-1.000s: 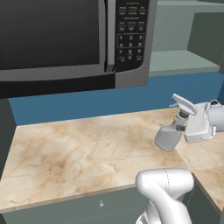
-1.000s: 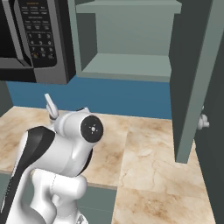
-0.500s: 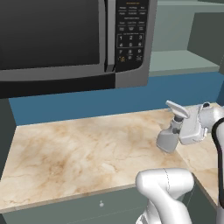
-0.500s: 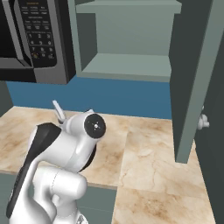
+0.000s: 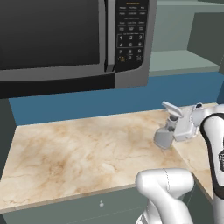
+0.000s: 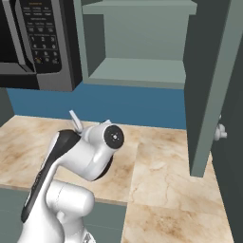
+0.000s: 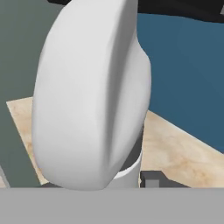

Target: Move the cutting board and knife to the sink. Then move spray from the cabinet to the counter.

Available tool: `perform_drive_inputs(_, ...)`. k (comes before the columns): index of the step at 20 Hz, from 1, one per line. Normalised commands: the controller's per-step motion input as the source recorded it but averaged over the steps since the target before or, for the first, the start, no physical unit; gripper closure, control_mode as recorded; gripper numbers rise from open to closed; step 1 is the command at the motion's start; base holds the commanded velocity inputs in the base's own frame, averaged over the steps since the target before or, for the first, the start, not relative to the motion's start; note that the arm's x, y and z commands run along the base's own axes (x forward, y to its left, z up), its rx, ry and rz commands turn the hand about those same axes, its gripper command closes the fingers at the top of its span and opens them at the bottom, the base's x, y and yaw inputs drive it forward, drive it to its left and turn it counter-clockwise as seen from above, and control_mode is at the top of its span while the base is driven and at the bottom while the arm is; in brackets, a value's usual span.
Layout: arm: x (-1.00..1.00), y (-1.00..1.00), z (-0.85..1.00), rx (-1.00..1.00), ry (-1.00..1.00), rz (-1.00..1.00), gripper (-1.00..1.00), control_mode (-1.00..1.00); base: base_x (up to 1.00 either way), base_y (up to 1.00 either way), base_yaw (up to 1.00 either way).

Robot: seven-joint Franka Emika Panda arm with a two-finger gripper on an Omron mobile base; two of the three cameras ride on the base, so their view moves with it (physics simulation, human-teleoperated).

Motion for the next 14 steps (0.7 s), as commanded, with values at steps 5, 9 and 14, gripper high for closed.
perform_drive_inputs(5,0.35,-0.01,-0.22,0.00,0.00,0.00,1.00,-1.00,0.00,0.00,0.00)
perform_drive_inputs(9,0.29,0.00,-0.33,0.00,0.00,0.00,1.00,-1.00,0.00,0.00,0.00)
perform_drive_inputs(14,0.31,0.00,-0.42,0.00,0.00,0.00,1.00,-1.00,0.00,0.00,0.00)
